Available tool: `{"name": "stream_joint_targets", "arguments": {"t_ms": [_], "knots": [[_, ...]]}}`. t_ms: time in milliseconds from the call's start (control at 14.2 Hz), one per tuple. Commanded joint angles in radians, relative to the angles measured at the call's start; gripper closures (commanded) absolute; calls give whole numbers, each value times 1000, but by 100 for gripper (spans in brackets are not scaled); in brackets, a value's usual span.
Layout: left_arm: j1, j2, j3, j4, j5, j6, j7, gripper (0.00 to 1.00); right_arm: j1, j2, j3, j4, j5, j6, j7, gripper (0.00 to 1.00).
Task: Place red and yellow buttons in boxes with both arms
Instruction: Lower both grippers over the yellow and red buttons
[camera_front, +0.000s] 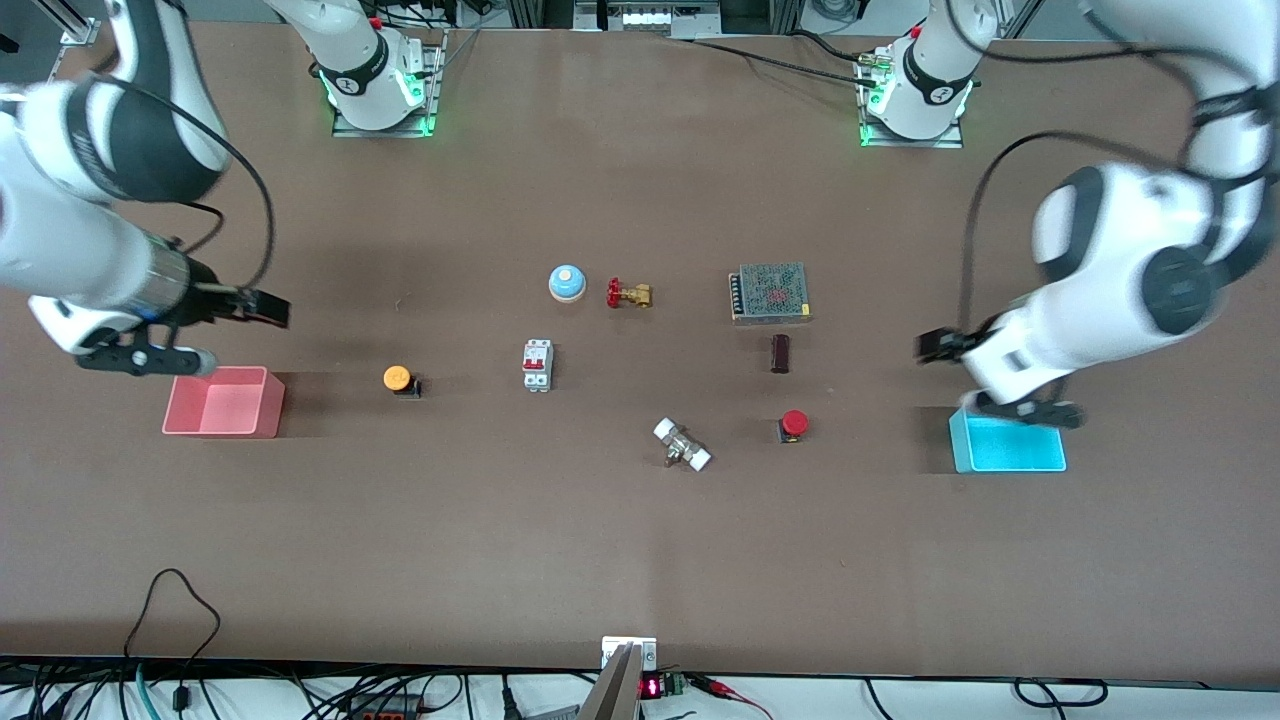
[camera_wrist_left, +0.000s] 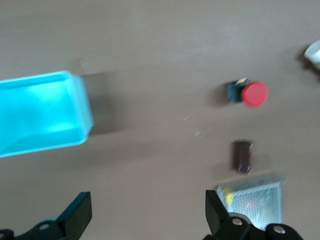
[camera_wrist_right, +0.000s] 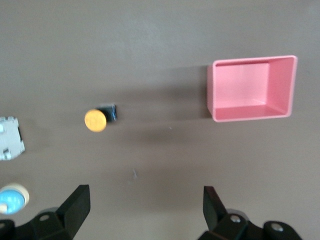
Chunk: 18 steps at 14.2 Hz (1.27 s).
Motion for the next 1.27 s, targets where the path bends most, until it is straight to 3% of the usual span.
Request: {"name": "stream_joint_targets", "arguments": {"t_ms": [0,141,282,494,705,917,1058,1199], "knots": [[-83,111,7,154,-16,5,-64,0,53,11,-2,-102,7,153,93,0],[-153,166,12,190,-15,19,-120,0,57,40,27,-128,5,231,109,0],[-184,217,13,193,2,141,-240,0,58,70,47,-158,1,322,144,0],[-193,315,16,201,8,246,-257,0,51,120,90,-200,-25,423,132,0],[-242,379,27,190,19,333,-336,0,46,152,97,-209,-97,457,126,0],[-239,398,27,188,38,340,-354,0,40,179,97,-209,-116,495,124,0],[-239,416,27,190,38,341,-354,12,40,198,97,-208,-114,532,127,0],[-245,430,27,193,36,341,-354,46,38,218,97,-208,-114,554,132,0]]}}
